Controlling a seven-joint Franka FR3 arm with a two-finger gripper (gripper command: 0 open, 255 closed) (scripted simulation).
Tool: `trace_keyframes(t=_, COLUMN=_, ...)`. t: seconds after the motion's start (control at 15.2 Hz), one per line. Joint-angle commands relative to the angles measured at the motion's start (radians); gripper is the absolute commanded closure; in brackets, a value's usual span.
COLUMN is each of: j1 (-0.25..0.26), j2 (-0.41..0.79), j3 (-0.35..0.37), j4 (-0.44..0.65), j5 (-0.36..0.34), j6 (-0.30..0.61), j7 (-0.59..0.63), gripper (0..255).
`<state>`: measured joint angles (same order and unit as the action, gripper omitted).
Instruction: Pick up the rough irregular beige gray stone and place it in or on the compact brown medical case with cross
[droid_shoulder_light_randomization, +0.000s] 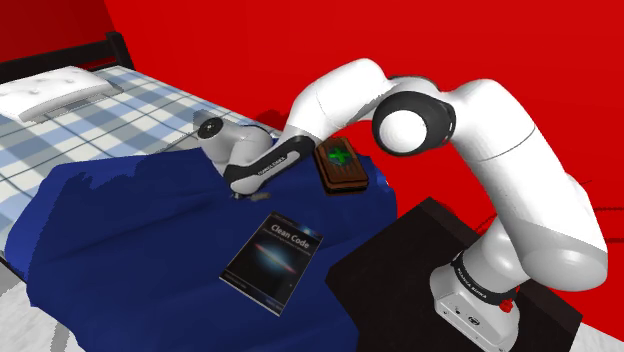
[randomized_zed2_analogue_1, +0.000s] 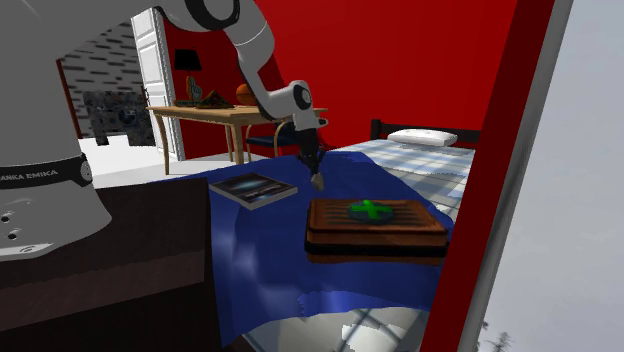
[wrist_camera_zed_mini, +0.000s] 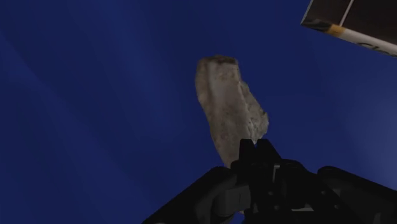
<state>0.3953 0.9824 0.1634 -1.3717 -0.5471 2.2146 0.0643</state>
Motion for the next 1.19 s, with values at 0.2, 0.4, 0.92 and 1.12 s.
trace_keyframes(t=0.2, j1=-0.006, j2=-0.054, j3=0.01, j4=-0.025, j5=0.01, j6=-0.029, j7=-0.012, gripper=255)
trace_keyframes(t=0.4, j1=-0.081, j2=-0.112, j3=0.035, j4=-0.177, j5=0.02, j6=0.148, j7=-0.019, gripper=0)
trace_keyframes(t=0.92, j1=-0.396, j2=-0.097, j3=0.177, j4=-0.485, j5=0.073, j6=0.702, j7=-0.186, gripper=0)
trace_keyframes(t=1.12, j1=-0.378, j2=-0.054, j3=0.162, j4=-0.448, j5=0.069, j6=0.711, j7=-0.183, gripper=0)
